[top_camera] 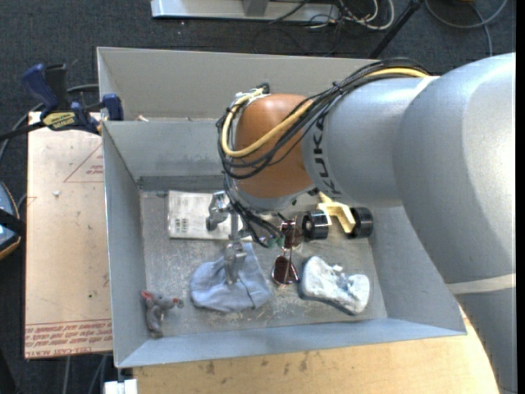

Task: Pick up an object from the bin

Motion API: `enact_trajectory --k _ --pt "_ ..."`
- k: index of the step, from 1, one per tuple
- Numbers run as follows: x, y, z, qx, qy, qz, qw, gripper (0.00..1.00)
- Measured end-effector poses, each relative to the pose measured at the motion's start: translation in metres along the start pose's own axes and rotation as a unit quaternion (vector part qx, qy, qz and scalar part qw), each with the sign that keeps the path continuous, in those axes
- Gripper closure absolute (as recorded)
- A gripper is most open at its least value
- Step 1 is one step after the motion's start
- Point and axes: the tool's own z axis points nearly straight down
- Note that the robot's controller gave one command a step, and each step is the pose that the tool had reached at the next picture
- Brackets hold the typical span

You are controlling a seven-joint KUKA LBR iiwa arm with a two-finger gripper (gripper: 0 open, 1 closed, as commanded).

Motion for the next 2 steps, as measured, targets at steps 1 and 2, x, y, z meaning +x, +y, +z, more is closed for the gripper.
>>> enact_trajectory --k 1,2 --pt "0.0024 0.0024 0.0186 -0.003 0.0009 -0.107 0.9943 1.00" --pt "0.0024 0.0024 0.0186 -0.003 0.0009 -0.107 0.9943 1.00"
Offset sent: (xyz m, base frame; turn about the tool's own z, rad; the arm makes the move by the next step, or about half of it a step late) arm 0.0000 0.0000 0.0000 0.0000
